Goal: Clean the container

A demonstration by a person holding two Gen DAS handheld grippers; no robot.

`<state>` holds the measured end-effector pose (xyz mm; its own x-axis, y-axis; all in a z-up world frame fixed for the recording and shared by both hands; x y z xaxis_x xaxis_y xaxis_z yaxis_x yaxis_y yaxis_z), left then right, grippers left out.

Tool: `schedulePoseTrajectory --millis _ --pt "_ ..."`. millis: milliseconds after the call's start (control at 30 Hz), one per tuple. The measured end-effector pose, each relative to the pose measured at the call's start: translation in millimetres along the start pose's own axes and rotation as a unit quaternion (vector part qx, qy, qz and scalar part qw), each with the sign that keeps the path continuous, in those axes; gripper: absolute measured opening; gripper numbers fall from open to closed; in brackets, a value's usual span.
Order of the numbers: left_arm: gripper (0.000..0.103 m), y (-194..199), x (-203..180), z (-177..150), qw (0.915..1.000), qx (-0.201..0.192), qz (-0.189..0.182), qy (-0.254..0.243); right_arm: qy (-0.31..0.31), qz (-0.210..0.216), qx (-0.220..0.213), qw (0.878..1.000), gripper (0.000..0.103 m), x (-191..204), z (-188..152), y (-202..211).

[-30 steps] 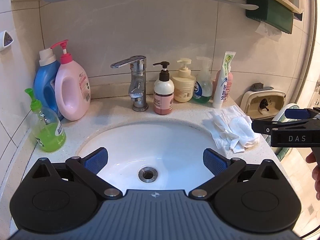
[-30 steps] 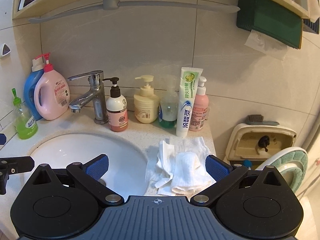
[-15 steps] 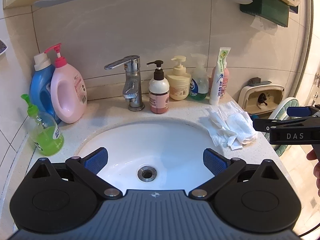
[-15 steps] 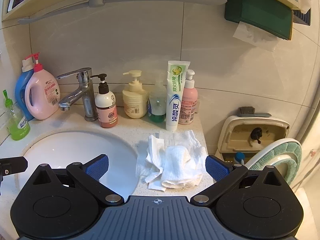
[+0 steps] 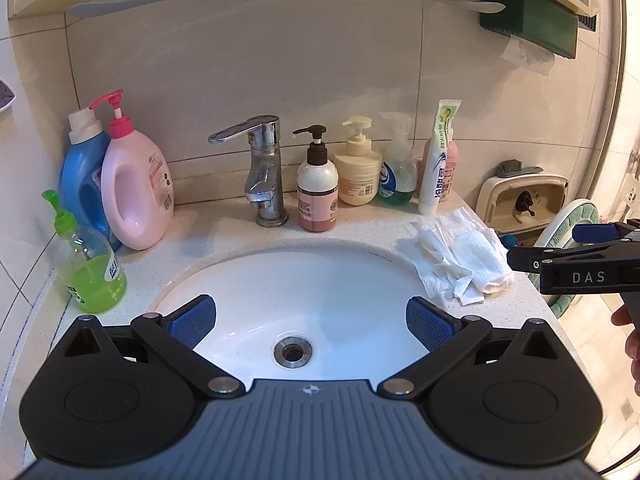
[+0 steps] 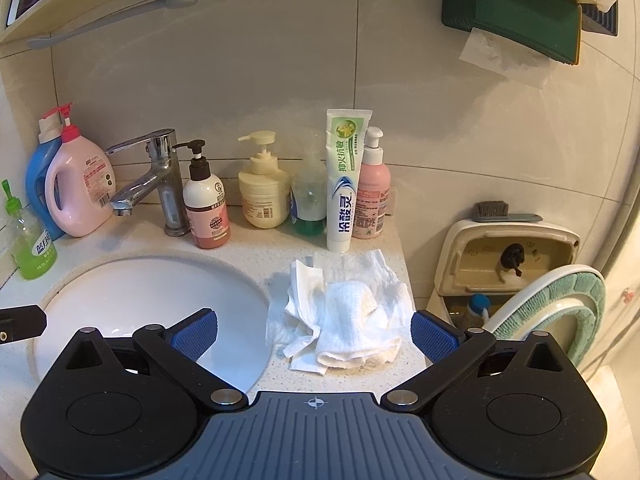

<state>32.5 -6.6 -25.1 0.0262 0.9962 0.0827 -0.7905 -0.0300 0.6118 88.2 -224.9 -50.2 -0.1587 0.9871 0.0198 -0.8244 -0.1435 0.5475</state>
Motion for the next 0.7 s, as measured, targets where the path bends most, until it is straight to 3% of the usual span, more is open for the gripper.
schedulePoseTrajectory --millis 700 --pt "0.103 -5 8 -4 0.9997 0.01 0.013 0.018 0.01 0.035 0.005 0.999 0.103 -5 13 -24"
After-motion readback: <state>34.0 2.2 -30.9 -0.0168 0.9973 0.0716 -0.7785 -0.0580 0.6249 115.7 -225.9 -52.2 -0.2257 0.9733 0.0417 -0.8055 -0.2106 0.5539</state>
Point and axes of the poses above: each gripper's, at about its wrist camera, not at the fingertips, and y roughly against the way its jaws point, x to its left, z to its top, the point moved 4 cm from there along -y, roughly the way its jaws point, and after that the axes turned 1 degree about -y, right-handed, at the moved point
